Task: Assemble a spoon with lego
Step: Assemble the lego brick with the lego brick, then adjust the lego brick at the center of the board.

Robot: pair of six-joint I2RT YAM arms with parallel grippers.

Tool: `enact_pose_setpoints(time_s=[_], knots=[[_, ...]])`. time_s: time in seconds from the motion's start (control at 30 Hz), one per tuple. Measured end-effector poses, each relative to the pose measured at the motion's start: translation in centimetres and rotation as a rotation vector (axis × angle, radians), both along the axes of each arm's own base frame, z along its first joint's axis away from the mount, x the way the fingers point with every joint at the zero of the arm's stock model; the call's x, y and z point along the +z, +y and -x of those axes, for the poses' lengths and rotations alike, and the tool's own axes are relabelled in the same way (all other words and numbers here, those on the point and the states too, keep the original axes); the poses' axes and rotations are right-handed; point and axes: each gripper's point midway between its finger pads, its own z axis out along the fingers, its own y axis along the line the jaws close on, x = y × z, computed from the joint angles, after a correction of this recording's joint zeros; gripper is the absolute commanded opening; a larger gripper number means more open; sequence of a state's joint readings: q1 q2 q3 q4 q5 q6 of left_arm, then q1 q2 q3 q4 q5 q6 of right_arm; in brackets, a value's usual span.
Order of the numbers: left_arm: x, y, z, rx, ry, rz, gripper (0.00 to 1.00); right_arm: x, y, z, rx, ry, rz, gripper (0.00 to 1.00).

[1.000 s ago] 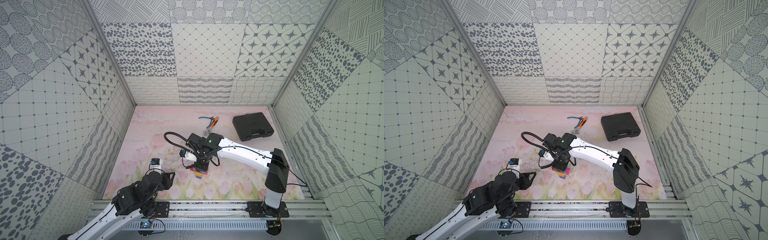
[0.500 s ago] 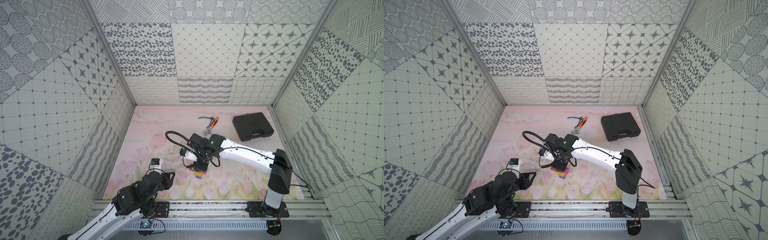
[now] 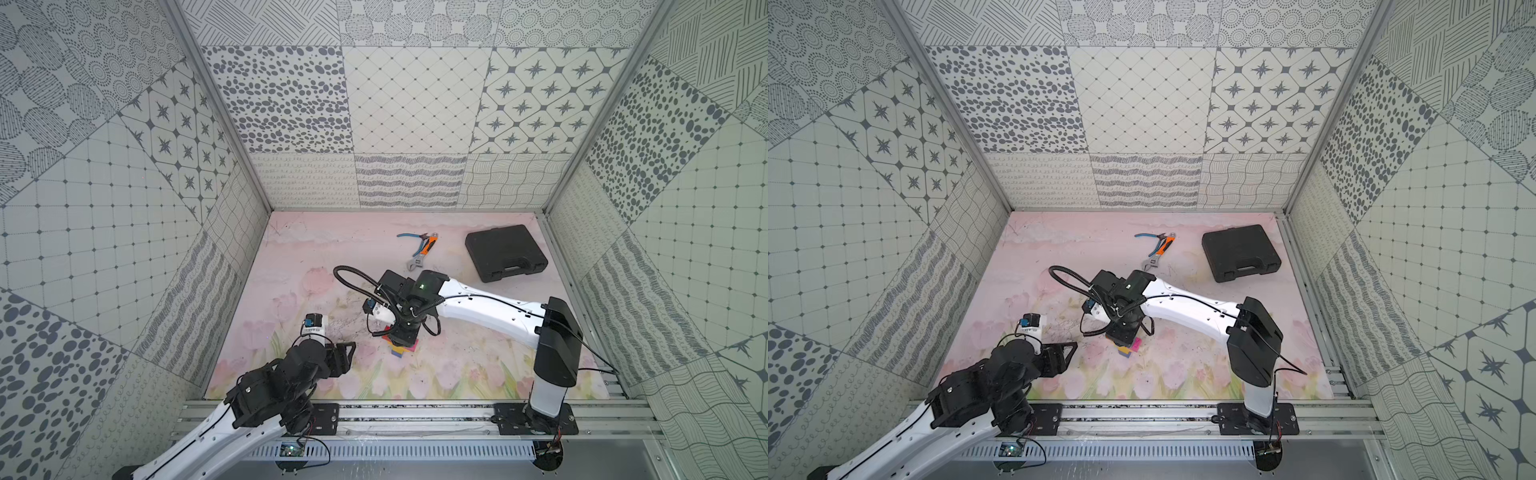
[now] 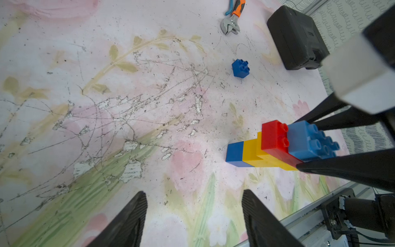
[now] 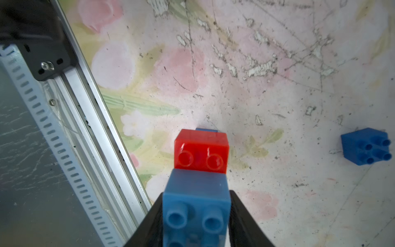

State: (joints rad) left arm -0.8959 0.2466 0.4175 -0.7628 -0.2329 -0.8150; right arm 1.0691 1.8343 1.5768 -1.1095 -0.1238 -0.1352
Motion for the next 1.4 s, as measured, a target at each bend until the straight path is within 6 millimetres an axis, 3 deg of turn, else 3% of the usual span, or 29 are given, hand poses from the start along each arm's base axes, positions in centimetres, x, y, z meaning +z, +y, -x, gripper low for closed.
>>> enact_pose_setpoints(time_s=[0.33, 0.47, 0.6, 0.63, 0.77, 0.83, 0.93, 0.97, 1.17, 1.27, 1.4], knots=[[0.7, -1.0, -0.4, -0.022, -0.003, 0.005, 0.79, 0.9, -0.3, -0.5, -0.031, -0.002, -0.025, 0.66], [1.5, -1.4, -0.5, -0.036, -0.013, 0.017, 0.83, 3.2, -0.1, -0.7, -0.044, -0.002, -0.112, 0.7], [2.6, -2.4, -0.7, -0.066, -0.021, 0.029, 0.8, 7.4, -0.6, -1.9, -0.09, -0.031, -0.251, 0.7], [3.0, -2.8, -0.8, -0.081, -0.021, 0.035, 0.78, 8.7, -1.0, -2.5, -0.114, -0.052, -0.295, 0.68], [4.9, -5.0, -1.2, -0.152, -0.023, 0.048, 0.33, 13.1, -4.0, -4.4, -0.253, -0.109, -0.455, 0.49], [5.9, -6.3, -1.4, -0.194, -0.024, 0.054, 0.22, 13.9, -5.7, -5.0, -0.334, -0.12, -0.508, 0.33], [7.1, -9.0, -1.4, -0.285, -0.019, 0.069, 0.02, 13.1, -7.2, -4.8, -0.427, -0.075, -0.559, 0.2], [7.3, -9.9, -1.3, -0.313, -0.017, 0.068, 0.0, 12.3, -7.7, -4.7, -0.459, -0.049, -0.56, 0.19], [7.6, -14.6, -0.2, -0.465, 0.012, 0.047, 0.0, 7.4, -9.4, -4.8, -0.595, 0.055, -0.511, 0.19], [7.7, -16.4, 0.3, -0.52, 0.018, 0.035, 0.0, 6.5, -9.8, -5.1, -0.635, 0.073, -0.509, 0.24], [7.1, -17.3, 0.5, -0.547, 0.033, 0.011, 0.0, 6.2, -10.1, -5.5, -0.654, 0.077, -0.516, 0.24]])
